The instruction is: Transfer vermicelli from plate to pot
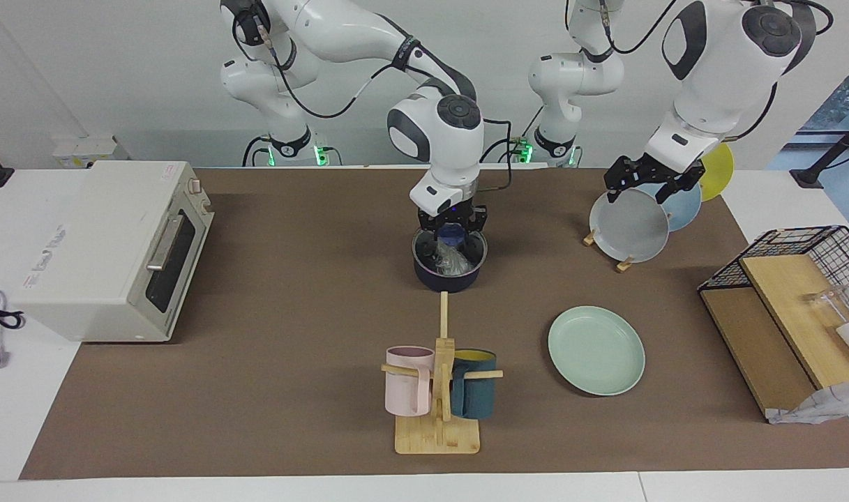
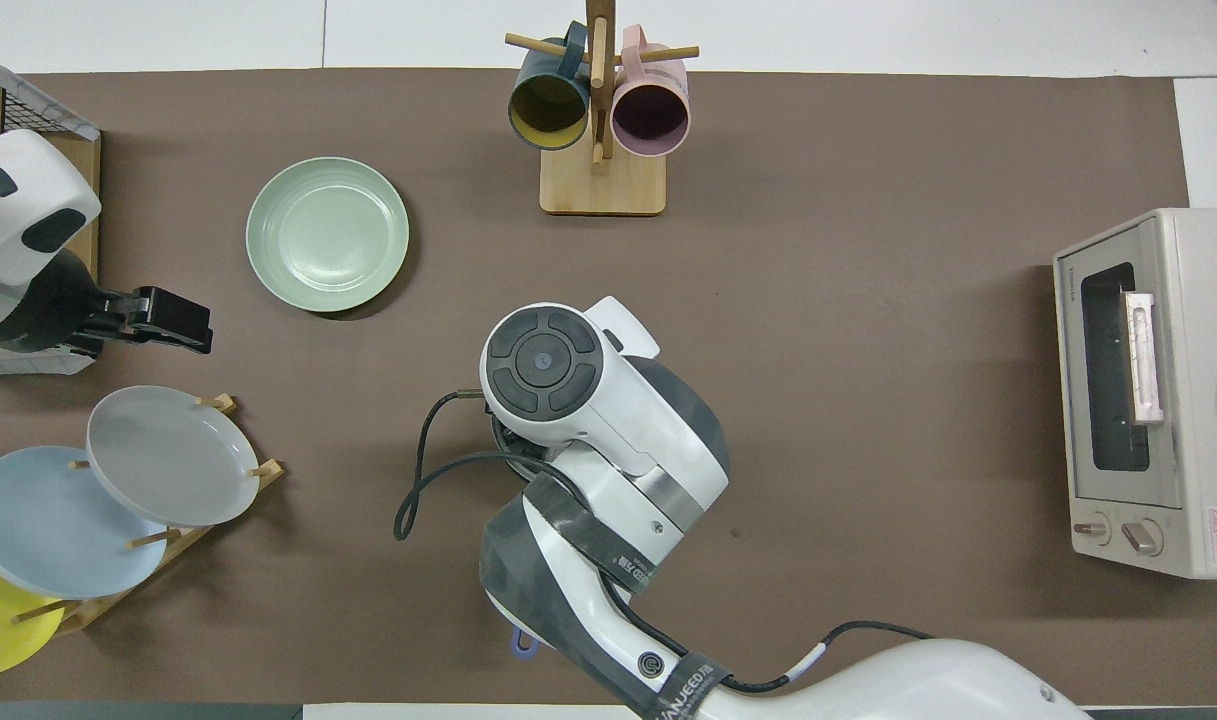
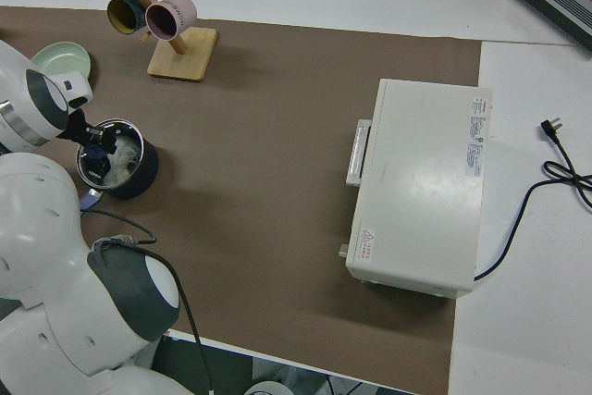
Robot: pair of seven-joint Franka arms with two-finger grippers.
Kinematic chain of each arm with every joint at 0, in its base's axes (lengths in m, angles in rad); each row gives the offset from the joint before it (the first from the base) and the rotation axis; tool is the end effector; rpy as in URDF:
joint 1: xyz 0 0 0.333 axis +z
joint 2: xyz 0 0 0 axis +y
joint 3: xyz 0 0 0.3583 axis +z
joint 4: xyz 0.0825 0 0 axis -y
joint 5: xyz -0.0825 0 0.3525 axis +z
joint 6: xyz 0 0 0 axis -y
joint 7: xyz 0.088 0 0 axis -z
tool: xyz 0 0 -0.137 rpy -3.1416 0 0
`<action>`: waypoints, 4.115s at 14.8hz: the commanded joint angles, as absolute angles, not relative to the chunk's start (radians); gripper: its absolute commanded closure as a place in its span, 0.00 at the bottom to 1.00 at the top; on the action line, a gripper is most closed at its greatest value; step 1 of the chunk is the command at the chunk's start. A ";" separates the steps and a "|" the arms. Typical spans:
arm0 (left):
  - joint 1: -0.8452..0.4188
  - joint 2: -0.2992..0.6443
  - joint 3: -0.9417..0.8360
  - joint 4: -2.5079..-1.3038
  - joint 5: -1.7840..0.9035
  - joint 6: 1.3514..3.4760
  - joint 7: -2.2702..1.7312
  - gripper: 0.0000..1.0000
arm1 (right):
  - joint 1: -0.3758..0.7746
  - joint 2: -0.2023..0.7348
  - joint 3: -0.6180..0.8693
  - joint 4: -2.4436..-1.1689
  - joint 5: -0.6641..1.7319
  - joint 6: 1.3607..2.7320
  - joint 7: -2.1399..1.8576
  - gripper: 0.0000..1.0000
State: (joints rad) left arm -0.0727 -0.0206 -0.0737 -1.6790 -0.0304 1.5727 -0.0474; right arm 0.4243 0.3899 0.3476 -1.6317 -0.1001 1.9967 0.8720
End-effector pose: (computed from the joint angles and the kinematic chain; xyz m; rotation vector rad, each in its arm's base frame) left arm 0.5033 -0.0788 0.6003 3.1144 -0.1520 -0.1375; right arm 0.4900 0.4255 0.4268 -3.1126 0.1287 0.0448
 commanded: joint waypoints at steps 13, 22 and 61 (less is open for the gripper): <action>-0.054 -0.043 -0.081 -1.689 -0.014 1.582 -0.043 0.00 | 0.407 0.374 0.357 -1.654 -0.058 1.985 0.873 0.58; -0.055 -0.045 -0.081 -1.690 -0.014 1.582 -0.043 0.00 | 0.353 0.333 0.347 -1.626 -0.080 1.979 0.824 0.00; -0.055 -0.046 -0.081 -1.692 -0.014 1.582 -0.044 0.00 | 0.052 -0.054 -0.074 -1.651 -0.025 1.440 -0.066 0.00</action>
